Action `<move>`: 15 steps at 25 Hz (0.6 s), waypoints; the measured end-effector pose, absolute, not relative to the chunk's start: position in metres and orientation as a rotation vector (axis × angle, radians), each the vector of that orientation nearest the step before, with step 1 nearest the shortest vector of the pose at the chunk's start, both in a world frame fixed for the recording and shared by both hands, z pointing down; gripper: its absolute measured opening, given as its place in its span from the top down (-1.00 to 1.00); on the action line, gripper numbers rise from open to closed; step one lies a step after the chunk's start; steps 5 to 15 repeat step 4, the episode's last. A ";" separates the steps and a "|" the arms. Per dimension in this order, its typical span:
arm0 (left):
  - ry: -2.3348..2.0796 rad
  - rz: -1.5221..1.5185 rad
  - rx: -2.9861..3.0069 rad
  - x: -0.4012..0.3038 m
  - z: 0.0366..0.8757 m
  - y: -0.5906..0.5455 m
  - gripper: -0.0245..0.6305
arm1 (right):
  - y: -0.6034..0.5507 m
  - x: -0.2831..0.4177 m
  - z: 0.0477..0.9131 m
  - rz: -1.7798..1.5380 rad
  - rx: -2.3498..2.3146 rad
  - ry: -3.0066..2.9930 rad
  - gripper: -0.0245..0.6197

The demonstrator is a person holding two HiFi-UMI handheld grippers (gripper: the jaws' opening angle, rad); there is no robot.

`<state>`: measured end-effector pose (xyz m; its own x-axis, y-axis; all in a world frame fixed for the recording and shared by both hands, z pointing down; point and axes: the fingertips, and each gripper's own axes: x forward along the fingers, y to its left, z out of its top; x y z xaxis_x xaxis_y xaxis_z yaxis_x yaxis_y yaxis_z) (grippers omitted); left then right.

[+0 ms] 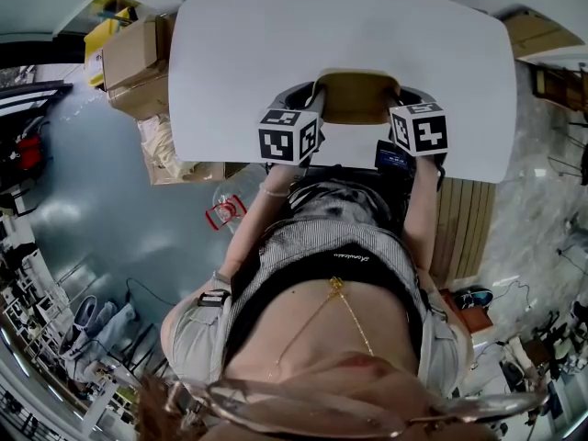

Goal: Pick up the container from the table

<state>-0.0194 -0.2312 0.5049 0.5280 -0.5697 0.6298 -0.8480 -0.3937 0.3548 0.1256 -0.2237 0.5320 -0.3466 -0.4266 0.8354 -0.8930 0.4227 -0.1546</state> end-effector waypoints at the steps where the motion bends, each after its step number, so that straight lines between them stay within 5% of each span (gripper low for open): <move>1: -1.144 0.547 2.111 -0.019 0.505 -0.231 0.77 | -0.224 0.126 0.532 0.809 1.116 -1.943 0.71; 15: -1.142 0.549 2.112 -0.018 0.505 -0.232 0.77 | -0.224 0.126 0.533 0.811 1.114 -1.941 0.71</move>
